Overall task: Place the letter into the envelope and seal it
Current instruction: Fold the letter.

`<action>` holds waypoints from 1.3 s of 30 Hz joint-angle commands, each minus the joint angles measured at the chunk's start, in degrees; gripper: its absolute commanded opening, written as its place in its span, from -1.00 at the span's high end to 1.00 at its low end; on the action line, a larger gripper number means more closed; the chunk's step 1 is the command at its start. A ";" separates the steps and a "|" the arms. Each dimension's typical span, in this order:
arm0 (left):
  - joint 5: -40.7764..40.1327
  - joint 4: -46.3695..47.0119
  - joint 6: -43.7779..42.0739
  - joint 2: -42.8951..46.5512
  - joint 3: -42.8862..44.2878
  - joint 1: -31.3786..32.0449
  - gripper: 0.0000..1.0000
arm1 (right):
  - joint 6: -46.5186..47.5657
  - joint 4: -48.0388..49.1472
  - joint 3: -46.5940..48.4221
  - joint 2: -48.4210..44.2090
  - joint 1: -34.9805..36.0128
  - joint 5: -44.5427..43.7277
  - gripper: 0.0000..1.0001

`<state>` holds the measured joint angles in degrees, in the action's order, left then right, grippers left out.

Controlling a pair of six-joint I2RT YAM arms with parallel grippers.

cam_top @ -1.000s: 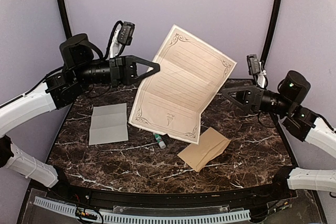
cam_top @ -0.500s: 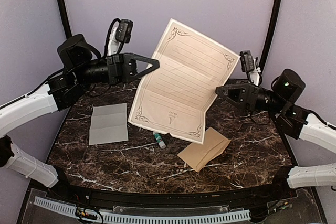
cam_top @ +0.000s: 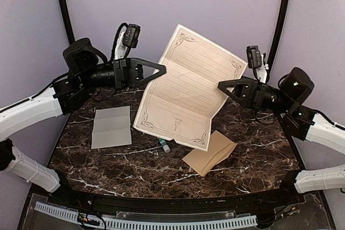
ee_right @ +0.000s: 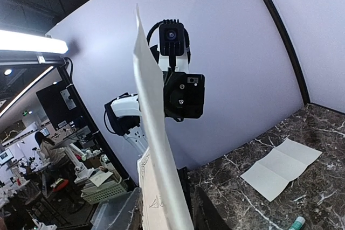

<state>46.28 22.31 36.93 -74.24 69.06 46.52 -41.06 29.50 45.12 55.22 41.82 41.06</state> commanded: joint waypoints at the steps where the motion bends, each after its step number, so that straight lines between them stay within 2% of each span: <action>1: 0.51 2.40 0.24 0.37 -0.68 0.24 1.00 | 0.70 1.02 0.86 -0.63 0.63 -2.22 0.65; 5: -0.19 1.49 -0.45 0.53 -0.83 0.22 1.00 | 1.13 -1.90 0.78 -0.81 0.71 -5.78 0.98; 13: -3.26 -1.57 -1.94 0.74 -0.72 0.24 1.00 | 3.36 -6.75 0.24 -2.33 0.89 -12.38 1.00; 14: -3.63 -1.96 -2.28 0.75 -0.70 0.24 1.00 | 3.79 -7.26 0.23 -2.54 0.85 -12.62 0.95; 19: -6.69 -7.51 -4.96 1.28 0.36 0.03 1.00 | 5.17 -10.06 -0.12 -5.18 0.89 -14.92 -0.05; 23: -6.87 -9.83 -6.55 2.30 0.04 -0.75 1.00 | 7.13 -16.63 0.54 -8.26 0.51 -19.27 -0.50; 27: -6.02 -13.68 -9.09 2.96 0.02 -1.15 1.00 | 8.60 -22.15 2.06 -10.36 -1.62 -20.29 -0.70; 32: -4.92 -18.06 -11.96 3.66 -0.84 -1.25 1.00 | 9.32 -25.34 3.99 -11.93 -5.83 -17.59 -0.88; 35: -3.53 -19.87 -13.30 3.83 -1.00 -1.26 1.00 | 9.31 -25.63 4.95 -11.75 -7.86 -15.14 -0.96; 39: -1.22 -21.35 -14.15 3.75 -1.13 -1.26 1.00 | 9.37 -25.61 6.54 -9.19 -8.27 -9.79 -0.97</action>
<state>41.76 3.64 25.32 -72.10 68.71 45.50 -32.14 3.73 48.88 44.18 34.06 25.39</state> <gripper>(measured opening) 0.004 0.986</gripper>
